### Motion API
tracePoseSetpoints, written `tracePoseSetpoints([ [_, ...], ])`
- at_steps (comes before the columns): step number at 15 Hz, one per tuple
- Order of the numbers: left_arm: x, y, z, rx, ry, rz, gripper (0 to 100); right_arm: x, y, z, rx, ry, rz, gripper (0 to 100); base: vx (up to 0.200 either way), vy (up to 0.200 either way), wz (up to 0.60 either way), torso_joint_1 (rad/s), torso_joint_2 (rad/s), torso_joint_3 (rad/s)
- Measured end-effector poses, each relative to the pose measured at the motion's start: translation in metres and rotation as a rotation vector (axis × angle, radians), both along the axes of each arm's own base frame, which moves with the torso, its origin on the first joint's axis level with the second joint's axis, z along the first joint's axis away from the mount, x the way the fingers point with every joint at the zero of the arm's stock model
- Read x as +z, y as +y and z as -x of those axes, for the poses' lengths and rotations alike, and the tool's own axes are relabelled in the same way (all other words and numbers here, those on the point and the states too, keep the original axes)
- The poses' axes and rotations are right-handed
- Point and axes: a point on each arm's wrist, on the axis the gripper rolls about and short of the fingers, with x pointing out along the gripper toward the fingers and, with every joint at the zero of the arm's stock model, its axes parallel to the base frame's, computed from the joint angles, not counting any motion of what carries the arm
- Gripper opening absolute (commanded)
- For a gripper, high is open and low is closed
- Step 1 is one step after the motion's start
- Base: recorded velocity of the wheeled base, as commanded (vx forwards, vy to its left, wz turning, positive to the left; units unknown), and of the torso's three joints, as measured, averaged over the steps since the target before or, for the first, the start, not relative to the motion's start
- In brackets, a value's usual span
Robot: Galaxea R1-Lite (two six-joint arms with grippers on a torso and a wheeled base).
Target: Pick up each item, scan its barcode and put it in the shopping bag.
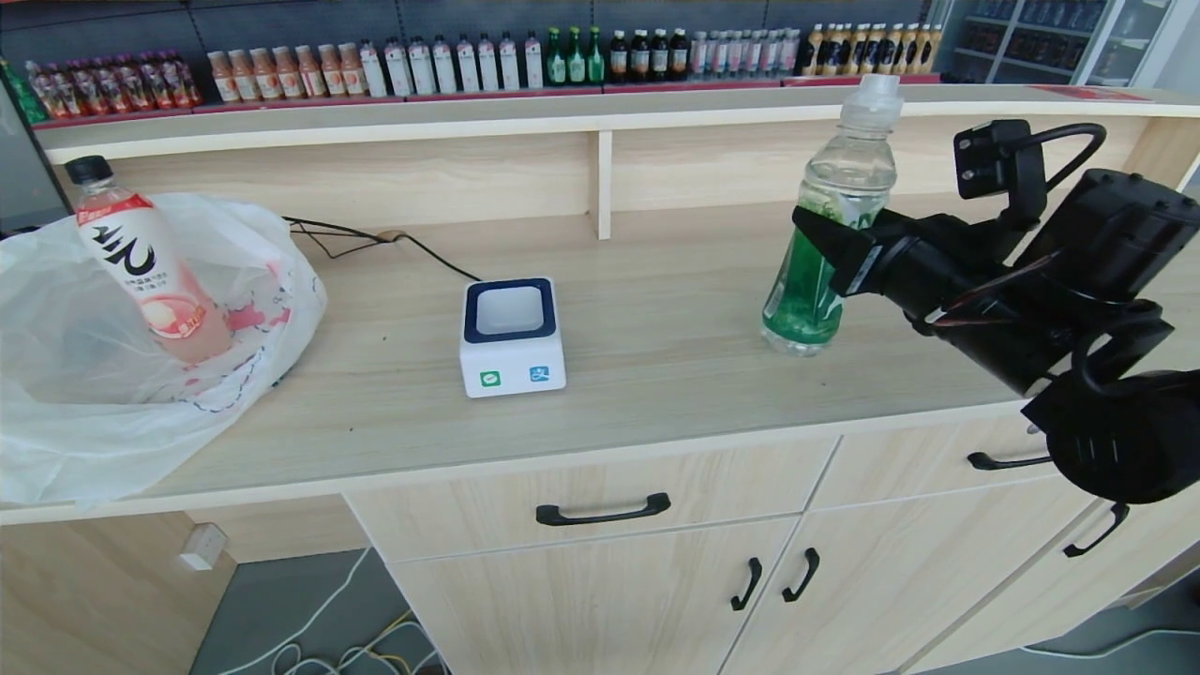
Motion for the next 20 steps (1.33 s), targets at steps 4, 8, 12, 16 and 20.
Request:
tracePoseSetpoints([
  [4,0.0,0.0,0.0,0.0,0.001,0.0,100,0.005,0.004,0.027,0.03,0.021,0.024,0,0.0,0.0,0.0,0.0,0.0,0.0],
  [8,0.0,0.0,0.0,0.0,0.002,-0.001,100,0.006,0.015,0.07,0.103,-0.009,0.096,0,0.0,0.0,0.0,0.0,0.0,0.0],
  [12,0.0,0.0,0.0,0.0,0.002,-0.009,100,0.005,0.003,0.109,0.107,-0.052,0.161,0,0.0,0.0,0.0,0.0,0.0,0.0],
  [16,0.0,0.0,0.0,0.0,0.002,-0.009,100,-0.003,-0.01,0.137,0.127,-0.045,0.161,0,0.0,0.0,0.0,0.0,0.0,0.0],
  [20,0.0,0.0,0.0,0.0,0.002,-0.009,100,-0.008,-0.014,0.154,0.268,0.002,0.075,0,0.0,0.0,0.0,0.0,0.0,0.0],
])
